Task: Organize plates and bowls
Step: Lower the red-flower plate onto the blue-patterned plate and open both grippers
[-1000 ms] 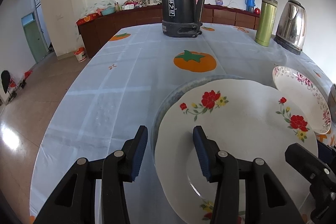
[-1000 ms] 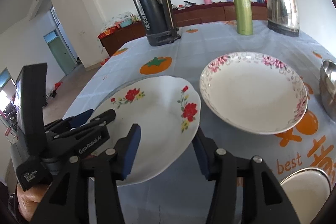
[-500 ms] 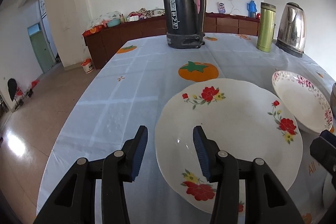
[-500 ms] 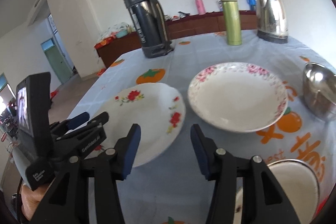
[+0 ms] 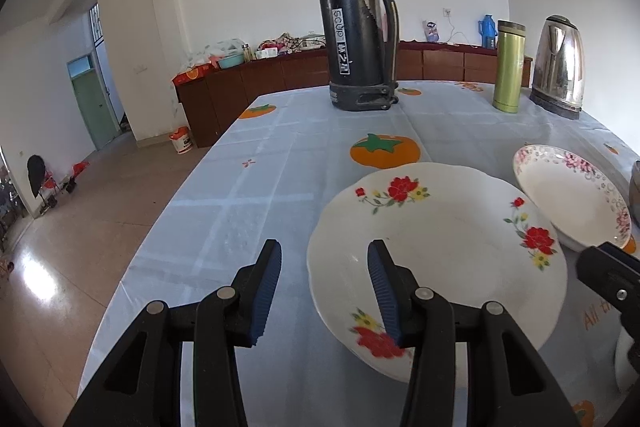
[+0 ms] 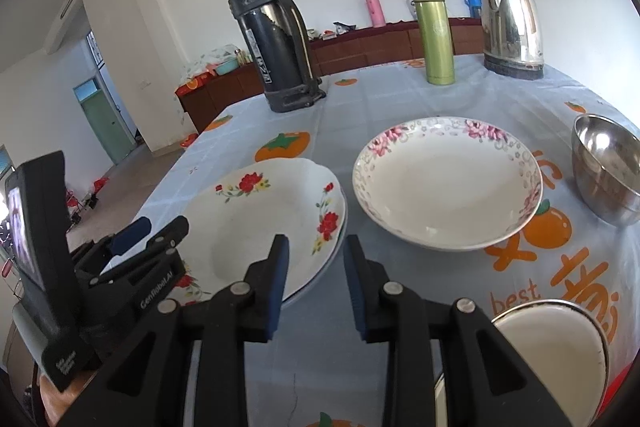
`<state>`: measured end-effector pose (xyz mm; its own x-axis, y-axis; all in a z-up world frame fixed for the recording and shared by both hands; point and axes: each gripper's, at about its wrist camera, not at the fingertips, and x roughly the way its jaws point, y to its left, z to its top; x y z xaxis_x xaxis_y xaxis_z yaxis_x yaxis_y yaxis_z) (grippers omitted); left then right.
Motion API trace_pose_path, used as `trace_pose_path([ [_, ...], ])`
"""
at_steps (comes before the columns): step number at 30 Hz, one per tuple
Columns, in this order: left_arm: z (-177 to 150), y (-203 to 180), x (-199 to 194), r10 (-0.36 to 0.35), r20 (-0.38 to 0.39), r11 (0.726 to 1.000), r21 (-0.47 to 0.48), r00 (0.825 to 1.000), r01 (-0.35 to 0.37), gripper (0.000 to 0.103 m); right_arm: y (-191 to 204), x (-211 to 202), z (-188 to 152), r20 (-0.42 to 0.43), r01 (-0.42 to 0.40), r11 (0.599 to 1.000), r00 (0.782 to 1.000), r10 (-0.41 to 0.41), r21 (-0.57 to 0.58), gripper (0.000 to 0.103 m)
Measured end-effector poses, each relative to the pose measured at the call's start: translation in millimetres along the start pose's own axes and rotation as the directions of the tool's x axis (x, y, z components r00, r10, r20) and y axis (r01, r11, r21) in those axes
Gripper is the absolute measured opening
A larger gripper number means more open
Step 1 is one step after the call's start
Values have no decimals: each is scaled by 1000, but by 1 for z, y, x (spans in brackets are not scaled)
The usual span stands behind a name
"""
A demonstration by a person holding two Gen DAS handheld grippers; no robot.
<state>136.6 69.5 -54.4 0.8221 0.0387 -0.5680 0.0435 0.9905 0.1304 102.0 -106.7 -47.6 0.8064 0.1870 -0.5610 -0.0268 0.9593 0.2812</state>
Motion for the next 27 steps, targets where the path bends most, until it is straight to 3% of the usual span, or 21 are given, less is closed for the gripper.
trace_pose_path([
  [7,-7,-10,-26,17,56,1000,10,998,-18,58,-4,-8,2,29,4,1000,1000,-4,20,44],
  [16,-16,-21,-54,35,114,999,9,993,-37,59,-3,-21,5,85,34,999,996,-35,10,44],
  [27,-24,-28,-73,9,112,999,-36,994,-5,59,-3,-30,2,97,30,999,995,-31,13,45],
])
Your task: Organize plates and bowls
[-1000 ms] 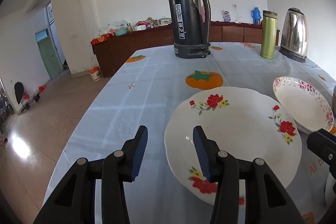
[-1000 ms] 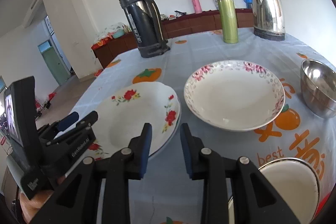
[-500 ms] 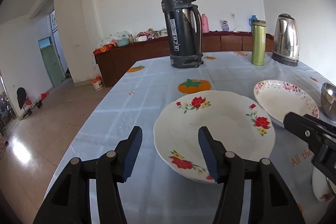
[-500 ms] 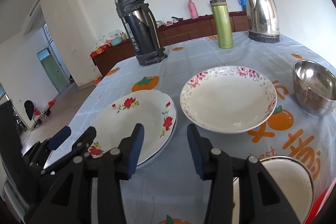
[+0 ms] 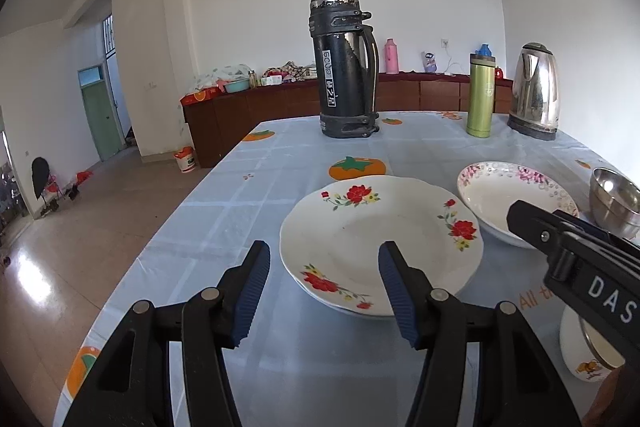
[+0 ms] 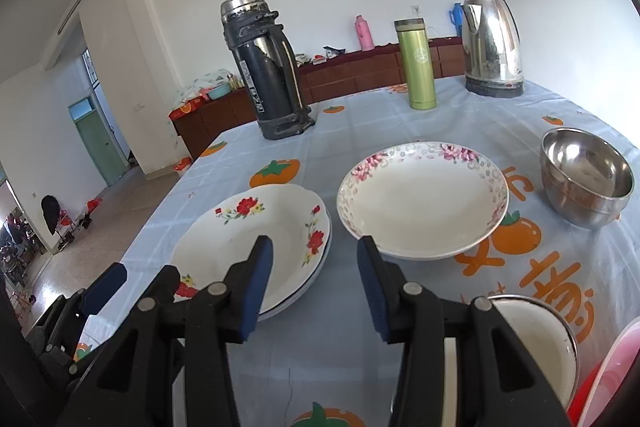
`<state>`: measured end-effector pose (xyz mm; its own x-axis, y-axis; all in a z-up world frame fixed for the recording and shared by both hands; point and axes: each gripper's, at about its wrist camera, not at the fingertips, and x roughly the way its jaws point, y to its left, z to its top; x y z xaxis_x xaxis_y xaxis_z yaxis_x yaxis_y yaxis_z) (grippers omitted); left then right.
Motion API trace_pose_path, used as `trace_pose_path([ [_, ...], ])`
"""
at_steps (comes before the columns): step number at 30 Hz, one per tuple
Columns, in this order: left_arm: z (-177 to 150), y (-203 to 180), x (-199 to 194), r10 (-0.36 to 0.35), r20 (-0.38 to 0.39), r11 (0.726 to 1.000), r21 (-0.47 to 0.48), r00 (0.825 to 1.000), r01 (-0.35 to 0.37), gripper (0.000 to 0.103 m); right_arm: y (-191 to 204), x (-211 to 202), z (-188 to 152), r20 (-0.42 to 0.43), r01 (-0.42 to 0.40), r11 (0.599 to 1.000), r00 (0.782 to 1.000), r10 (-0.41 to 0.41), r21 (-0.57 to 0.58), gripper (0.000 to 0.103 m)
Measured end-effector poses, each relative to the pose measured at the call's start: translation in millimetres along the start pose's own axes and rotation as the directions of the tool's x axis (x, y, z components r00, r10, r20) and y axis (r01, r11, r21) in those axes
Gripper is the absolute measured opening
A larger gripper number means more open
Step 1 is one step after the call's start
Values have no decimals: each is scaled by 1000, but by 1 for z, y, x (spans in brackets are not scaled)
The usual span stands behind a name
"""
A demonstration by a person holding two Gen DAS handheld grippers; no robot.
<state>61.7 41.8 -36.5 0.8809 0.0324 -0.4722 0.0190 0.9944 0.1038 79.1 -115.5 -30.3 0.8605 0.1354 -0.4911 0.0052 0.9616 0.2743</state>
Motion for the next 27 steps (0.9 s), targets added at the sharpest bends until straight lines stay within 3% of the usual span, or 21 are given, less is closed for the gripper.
trace_pose_path([
  [11,-5,-8,-8,-23,-5,1000,-7,1000,23,59,-8,-12,-5,-5,-6,1000,1000,6,11,45],
  [27,-14,-26,-27,-57,10,998,18,998,57,59,-17,-44,-12,52,16,1000,999,-15,-16,45],
])
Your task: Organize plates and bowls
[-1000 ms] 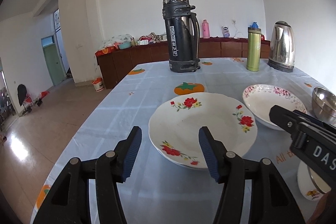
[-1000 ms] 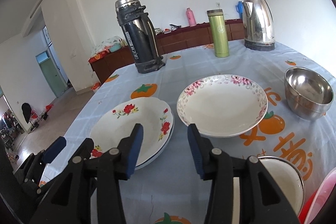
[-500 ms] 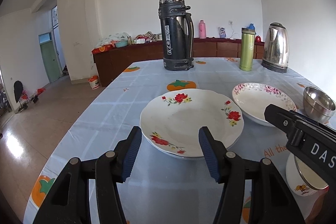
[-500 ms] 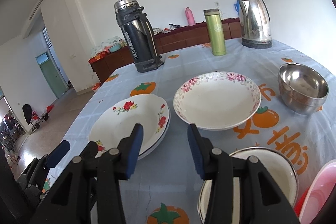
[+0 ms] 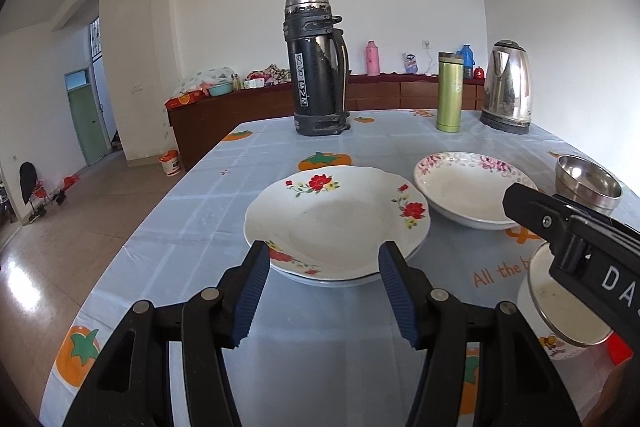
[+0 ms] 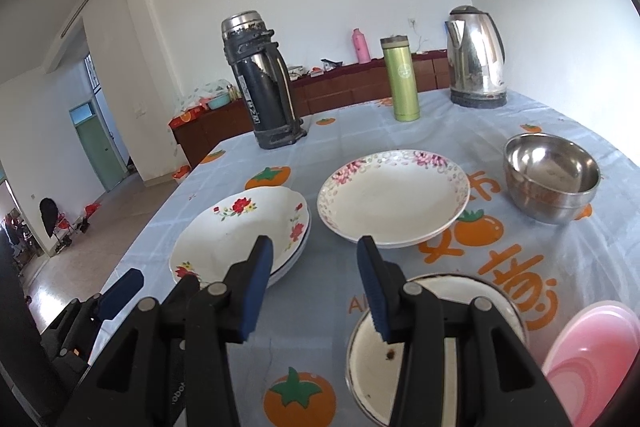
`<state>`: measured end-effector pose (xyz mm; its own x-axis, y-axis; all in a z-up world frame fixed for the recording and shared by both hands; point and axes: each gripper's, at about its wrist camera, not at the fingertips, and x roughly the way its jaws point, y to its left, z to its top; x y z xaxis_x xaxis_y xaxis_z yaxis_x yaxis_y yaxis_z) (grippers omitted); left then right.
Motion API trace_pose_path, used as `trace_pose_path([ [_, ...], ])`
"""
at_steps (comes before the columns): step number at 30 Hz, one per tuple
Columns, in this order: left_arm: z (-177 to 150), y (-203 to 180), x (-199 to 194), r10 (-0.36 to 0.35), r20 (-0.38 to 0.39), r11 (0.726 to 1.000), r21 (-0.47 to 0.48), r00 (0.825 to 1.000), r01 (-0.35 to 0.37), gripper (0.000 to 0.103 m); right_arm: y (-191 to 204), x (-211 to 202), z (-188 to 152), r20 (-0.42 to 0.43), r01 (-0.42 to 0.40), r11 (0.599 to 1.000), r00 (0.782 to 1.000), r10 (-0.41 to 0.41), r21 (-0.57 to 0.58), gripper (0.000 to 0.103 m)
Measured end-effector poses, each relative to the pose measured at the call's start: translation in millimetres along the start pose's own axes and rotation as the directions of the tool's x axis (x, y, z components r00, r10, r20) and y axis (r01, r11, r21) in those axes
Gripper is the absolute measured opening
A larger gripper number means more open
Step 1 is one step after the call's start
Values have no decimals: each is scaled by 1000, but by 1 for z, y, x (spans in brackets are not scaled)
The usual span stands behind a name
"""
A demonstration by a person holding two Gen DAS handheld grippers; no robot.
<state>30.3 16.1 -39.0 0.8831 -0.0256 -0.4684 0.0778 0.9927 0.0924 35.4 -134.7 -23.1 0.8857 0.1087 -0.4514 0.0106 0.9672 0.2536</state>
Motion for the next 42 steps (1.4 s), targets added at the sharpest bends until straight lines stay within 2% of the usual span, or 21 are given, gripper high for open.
trace_pose_path([
  [16,-8,-21,-16,-37,6,999,23,999,37,59,-16,-46,-14,60,24,999,998,-22,-34,45],
  [20,-10,-25,-20,-66,2,998,25,998,66,59,-23,-61,-18,69,35,998,997,-32,-43,45],
  [27,-14,-39,-26,-98,-6,993,60,995,98,59,-47,-90,-20,106,81,996,991,-78,-27,48],
  [42,-19,-57,-30,-149,-39,986,75,988,151,59,-119,-118,-32,83,184,982,979,-188,50,48],
])
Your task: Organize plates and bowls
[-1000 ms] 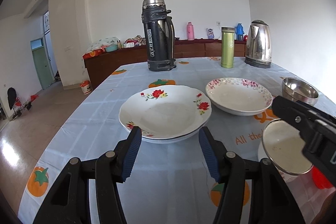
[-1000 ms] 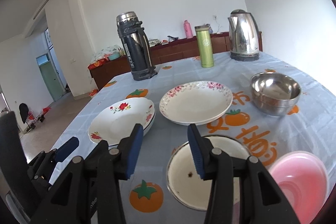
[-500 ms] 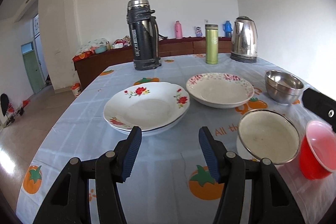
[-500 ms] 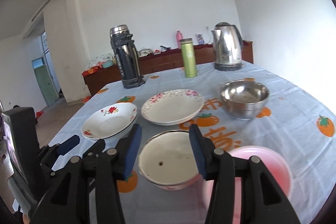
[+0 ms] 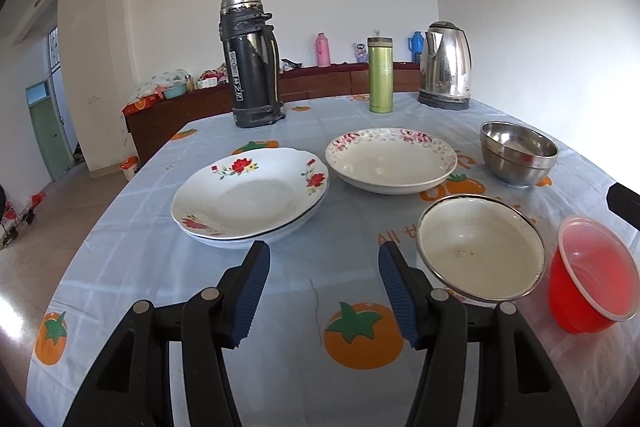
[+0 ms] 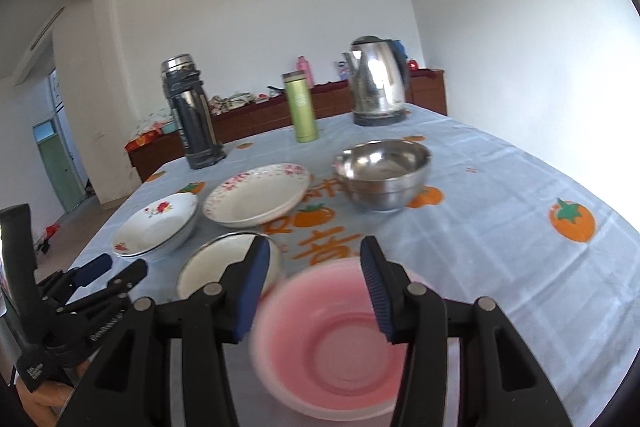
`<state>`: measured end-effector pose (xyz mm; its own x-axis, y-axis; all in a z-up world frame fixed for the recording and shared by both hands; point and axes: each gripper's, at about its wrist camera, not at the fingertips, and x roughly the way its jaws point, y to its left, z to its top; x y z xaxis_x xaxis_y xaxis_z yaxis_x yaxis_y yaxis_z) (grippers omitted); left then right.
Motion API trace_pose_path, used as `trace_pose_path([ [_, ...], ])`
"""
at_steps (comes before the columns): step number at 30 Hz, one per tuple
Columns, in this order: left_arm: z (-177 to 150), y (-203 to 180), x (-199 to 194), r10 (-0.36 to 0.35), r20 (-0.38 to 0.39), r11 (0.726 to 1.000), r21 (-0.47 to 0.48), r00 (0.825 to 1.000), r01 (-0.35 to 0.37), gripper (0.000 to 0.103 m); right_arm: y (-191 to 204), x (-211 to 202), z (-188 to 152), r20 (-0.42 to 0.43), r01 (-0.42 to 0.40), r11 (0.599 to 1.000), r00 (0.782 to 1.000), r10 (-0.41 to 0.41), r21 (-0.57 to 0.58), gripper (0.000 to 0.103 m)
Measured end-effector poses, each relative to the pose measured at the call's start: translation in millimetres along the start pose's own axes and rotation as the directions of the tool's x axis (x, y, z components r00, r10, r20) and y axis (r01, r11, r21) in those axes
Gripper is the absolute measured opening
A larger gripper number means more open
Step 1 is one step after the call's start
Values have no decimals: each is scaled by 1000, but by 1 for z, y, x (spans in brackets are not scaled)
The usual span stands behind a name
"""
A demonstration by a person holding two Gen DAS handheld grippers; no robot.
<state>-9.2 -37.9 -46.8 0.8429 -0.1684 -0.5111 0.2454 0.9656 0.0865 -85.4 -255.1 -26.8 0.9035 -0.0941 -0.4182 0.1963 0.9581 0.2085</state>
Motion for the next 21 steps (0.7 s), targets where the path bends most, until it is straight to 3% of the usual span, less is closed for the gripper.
trace_pose_path([
  [12,3,-3,4,-20,-21,1000,-5,1000,20,59,-13,6,1,-32,-3,1000,999,4,12,48],
  [18,31,3,17,-58,-69,997,-46,996,55,59,-1,24,41,-116,-91,995,990,85,-39,48],
  [21,57,5,26,-81,-87,997,-23,993,79,59,0,39,65,-179,-129,991,976,122,-27,48],
])
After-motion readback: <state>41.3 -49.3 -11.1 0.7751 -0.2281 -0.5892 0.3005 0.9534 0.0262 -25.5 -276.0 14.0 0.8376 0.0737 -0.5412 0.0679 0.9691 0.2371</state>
